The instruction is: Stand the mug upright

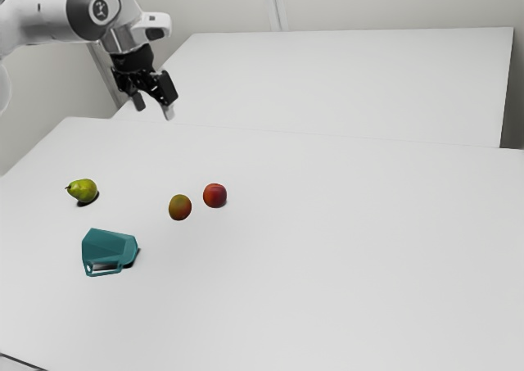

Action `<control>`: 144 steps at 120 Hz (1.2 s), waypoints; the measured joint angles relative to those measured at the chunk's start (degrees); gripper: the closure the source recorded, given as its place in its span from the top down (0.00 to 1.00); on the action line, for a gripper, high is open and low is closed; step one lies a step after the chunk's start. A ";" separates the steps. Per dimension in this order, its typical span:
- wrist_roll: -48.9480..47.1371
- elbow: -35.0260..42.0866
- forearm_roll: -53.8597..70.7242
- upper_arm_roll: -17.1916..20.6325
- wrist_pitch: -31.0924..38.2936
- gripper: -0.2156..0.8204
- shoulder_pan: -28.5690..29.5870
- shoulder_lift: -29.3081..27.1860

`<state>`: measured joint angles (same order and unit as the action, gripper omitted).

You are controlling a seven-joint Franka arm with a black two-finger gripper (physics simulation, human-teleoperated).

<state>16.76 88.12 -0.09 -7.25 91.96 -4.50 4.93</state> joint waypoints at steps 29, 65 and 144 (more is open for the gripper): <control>0.40 4.12 -8.24 -6.00 1.85 0.79 -0.53 -0.19; 3.67 9.96 -24.60 -16.01 0.06 0.79 0.59 0.27; 22.02 12.27 -36.01 -12.63 -3.57 0.79 24.87 13.08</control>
<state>38.78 100.39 -36.10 -19.88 88.39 20.36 18.02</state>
